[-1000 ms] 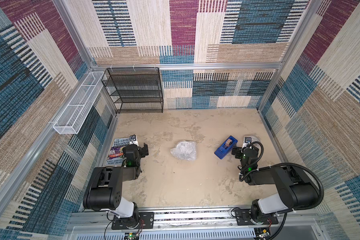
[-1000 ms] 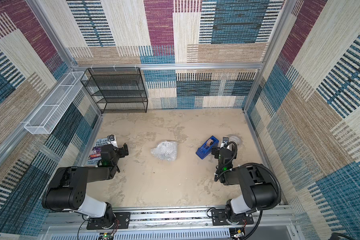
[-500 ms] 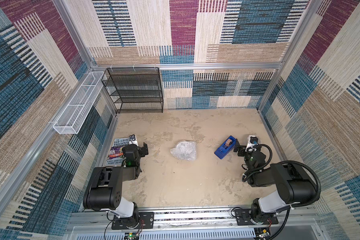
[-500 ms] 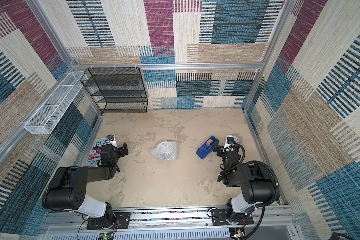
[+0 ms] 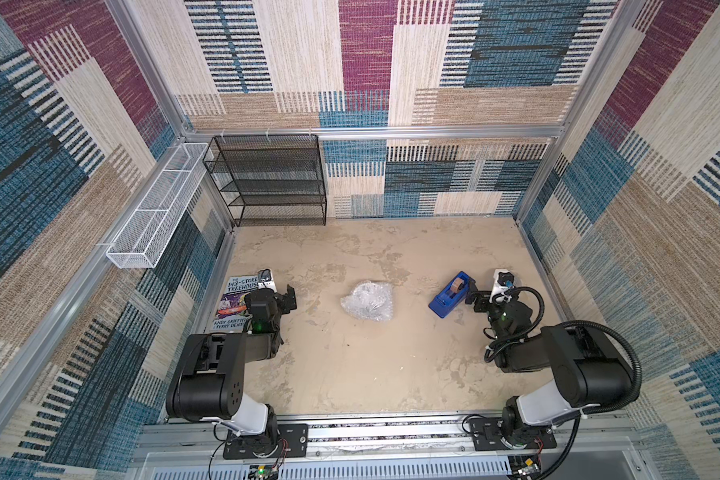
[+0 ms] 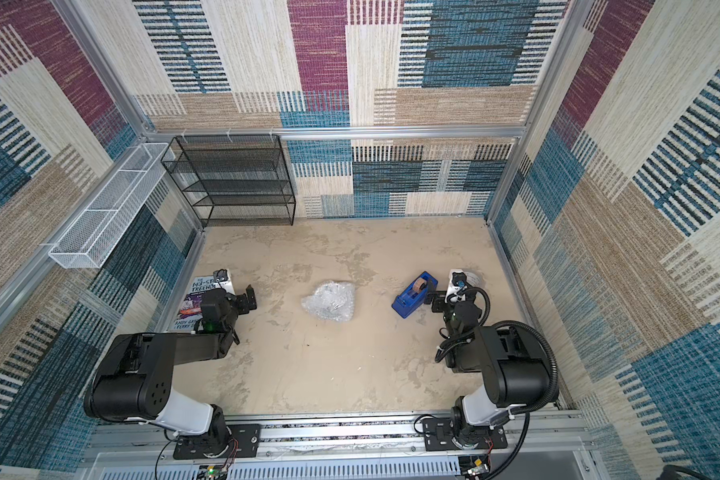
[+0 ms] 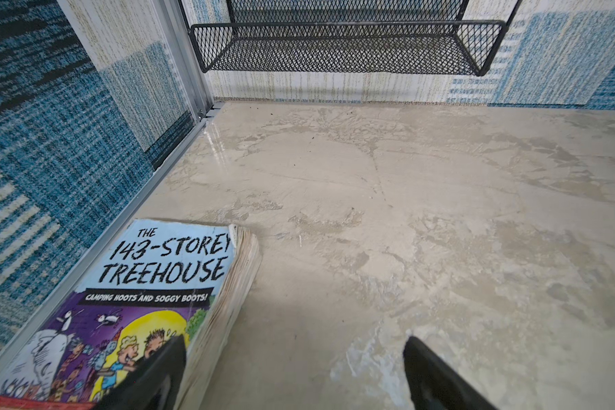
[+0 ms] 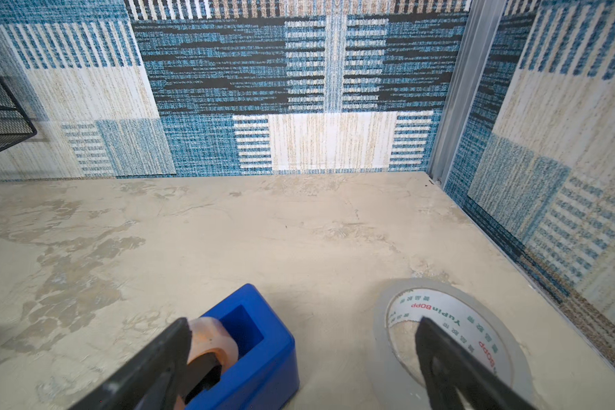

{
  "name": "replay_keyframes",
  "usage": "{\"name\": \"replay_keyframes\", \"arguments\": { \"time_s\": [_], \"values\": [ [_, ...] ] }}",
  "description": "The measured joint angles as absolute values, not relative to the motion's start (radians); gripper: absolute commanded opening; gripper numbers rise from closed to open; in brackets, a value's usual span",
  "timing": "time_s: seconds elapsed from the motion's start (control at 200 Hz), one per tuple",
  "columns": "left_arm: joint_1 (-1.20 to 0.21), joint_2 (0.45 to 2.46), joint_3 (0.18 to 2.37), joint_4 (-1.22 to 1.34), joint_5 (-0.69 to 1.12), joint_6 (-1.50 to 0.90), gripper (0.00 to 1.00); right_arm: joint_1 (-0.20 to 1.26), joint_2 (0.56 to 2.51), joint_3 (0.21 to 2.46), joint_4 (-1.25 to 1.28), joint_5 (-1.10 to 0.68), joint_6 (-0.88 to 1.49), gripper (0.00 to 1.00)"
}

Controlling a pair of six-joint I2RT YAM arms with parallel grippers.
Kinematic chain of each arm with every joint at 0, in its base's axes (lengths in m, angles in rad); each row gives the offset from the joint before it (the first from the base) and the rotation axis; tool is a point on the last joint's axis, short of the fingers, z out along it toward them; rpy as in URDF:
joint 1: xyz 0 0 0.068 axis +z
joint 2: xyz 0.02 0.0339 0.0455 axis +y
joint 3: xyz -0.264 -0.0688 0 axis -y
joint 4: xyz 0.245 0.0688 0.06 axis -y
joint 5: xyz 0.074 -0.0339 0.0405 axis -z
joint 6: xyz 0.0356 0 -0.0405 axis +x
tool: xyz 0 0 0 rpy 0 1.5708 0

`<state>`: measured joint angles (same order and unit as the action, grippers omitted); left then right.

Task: Wrap bowls in bubble wrap
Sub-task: Reset both arms

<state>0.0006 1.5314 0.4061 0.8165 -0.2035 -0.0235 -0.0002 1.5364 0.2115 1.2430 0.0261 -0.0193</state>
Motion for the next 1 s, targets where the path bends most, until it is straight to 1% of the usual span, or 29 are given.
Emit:
{"name": "replay_keyframes", "arguments": {
  "time_s": [0.145, 0.185, 0.23, 0.275, 0.315, 0.381, 0.441, 0.511, 0.561, 0.616, 0.676, 0.741, 0.997],
  "values": [
    [-0.012, 1.529, 0.249, 0.984, -0.212, -0.024, 0.99, 0.014, 1.51, 0.102, 1.35, 0.012, -0.031, 0.99],
    [-0.012, 1.536, 0.256, 0.974, -0.213, -0.024, 0.99, 0.017, 1.533, 0.126, 1.345, 0.03, -0.03, 0.99],
    [-0.007, 1.529, 0.321, 0.886, -0.215, -0.027, 0.99, 0.013, 1.536, 0.17, 1.3, 0.046, -0.025, 0.99],
    [-0.004, 1.53, 0.383, 0.867, -0.209, -0.026, 0.99, 0.011, 1.531, 0.165, 1.343, 0.061, -0.023, 0.99],
    [-0.002, 1.525, 0.371, 0.945, -0.204, -0.026, 0.99, 0.011, 1.521, 0.131, 1.375, 0.069, -0.023, 0.99],
    [-0.003, 1.511, 0.266, 1.07, -0.202, -0.025, 0.99, 0.014, 1.505, 0.069, 1.404, 0.072, -0.023, 0.99],
    [-0.003, 1.536, 0.253, 1.014, -0.204, -0.025, 0.99, 0.014, 1.525, 0.112, 1.387, 0.091, -0.017, 0.99],
    [0.002, 1.531, 0.364, 0.859, -0.199, -0.027, 1.0, 0.012, 1.533, 0.179, 1.348, 0.09, -0.01, 0.99],
    [0.004, 1.53, 0.387, 0.915, -0.194, -0.026, 1.0, 0.011, 1.526, 0.165, 1.379, 0.089, -0.01, 0.99],
    [0.005, 1.515, 0.347, 0.987, -0.195, -0.027, 0.99, 0.01, 1.518, 0.15, 1.351, 0.088, -0.011, 0.99],
    [0.004, 1.524, 0.341, 0.93, -0.196, -0.027, 1.0, 0.01, 1.532, 0.178, 1.335, 0.088, -0.011, 0.99],
    [0.004, 1.532, 0.392, 0.848, -0.191, -0.027, 0.99, 0.009, 1.535, 0.198, 1.316, 0.086, -0.011, 0.99],
    [0.004, 1.532, 0.413, 0.833, -0.185, -0.027, 0.99, 0.008, 1.538, 0.203, 1.285, 0.086, -0.011, 0.99]
  ]
}}
